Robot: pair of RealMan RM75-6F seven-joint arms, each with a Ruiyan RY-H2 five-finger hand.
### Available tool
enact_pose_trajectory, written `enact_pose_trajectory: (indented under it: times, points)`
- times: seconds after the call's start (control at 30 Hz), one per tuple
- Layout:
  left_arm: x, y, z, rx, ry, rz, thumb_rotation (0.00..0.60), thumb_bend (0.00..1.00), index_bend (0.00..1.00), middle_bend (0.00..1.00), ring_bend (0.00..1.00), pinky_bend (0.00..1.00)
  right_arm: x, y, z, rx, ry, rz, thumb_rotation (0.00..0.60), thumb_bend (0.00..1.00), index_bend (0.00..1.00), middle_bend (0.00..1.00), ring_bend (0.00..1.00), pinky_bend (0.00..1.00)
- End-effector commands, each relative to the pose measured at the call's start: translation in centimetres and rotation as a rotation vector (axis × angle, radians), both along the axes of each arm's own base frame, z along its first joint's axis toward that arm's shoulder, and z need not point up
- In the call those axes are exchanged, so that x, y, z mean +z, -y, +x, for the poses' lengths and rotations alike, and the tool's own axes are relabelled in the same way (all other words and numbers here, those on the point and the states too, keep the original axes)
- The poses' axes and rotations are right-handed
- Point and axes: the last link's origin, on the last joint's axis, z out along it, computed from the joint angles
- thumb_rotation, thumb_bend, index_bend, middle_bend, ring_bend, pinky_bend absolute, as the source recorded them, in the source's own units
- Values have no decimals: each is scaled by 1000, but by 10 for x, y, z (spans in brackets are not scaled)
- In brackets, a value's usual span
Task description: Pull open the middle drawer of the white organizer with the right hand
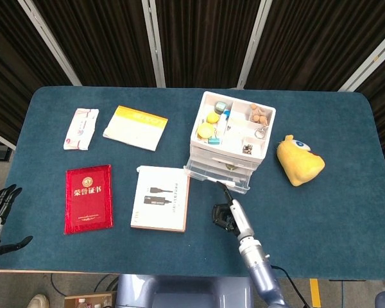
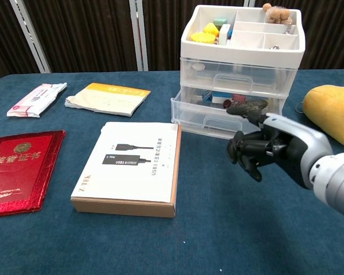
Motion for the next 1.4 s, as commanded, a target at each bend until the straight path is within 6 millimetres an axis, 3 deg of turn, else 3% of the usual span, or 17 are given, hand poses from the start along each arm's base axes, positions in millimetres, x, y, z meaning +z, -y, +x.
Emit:
enact_pose_trajectory:
  times: [0.03, 0.2, 0.37, 0.63, 0.77, 1.17, 1.4]
  points:
    - [0, 0, 0, -1, -1, 1, 600, 23, 0, 0, 0, 0, 17, -5, 2, 78, -123, -124, 600, 790, 14, 711, 738, 782]
    - [0, 0, 0, 1, -1, 3, 600, 22, 0, 0, 0, 0, 28, 7, -1, 73, -233, -126, 600, 790, 47, 713, 739, 782]
    - [0, 0, 0, 5, 3, 1, 600, 22, 0, 0, 0, 0, 35, 24, -6, 31, -307, -102, 600, 792, 184, 727, 748, 782]
    - [1, 0, 0, 8, 8, 1, 600, 23, 0, 0, 0, 0, 36, 43, -17, -20, -371, -89, 600, 800, 195, 738, 758, 782]
    - [0, -1, 0, 12, 10, -2, 600, 23, 0, 0, 0, 0, 36, 47, -21, -36, -394, -79, 600, 817, 297, 762, 776, 800]
    - [0, 0, -1, 18, 13, -6, 600, 22, 0, 0, 0, 0, 28, 35, -29, -34, -423, -25, 600, 822, 397, 776, 787, 808]
    - [0, 0, 0, 15, 14, -4, 600, 23, 0, 0, 0, 0, 32, 17, -28, -6, -412, -16, 600, 822, 400, 776, 787, 808]
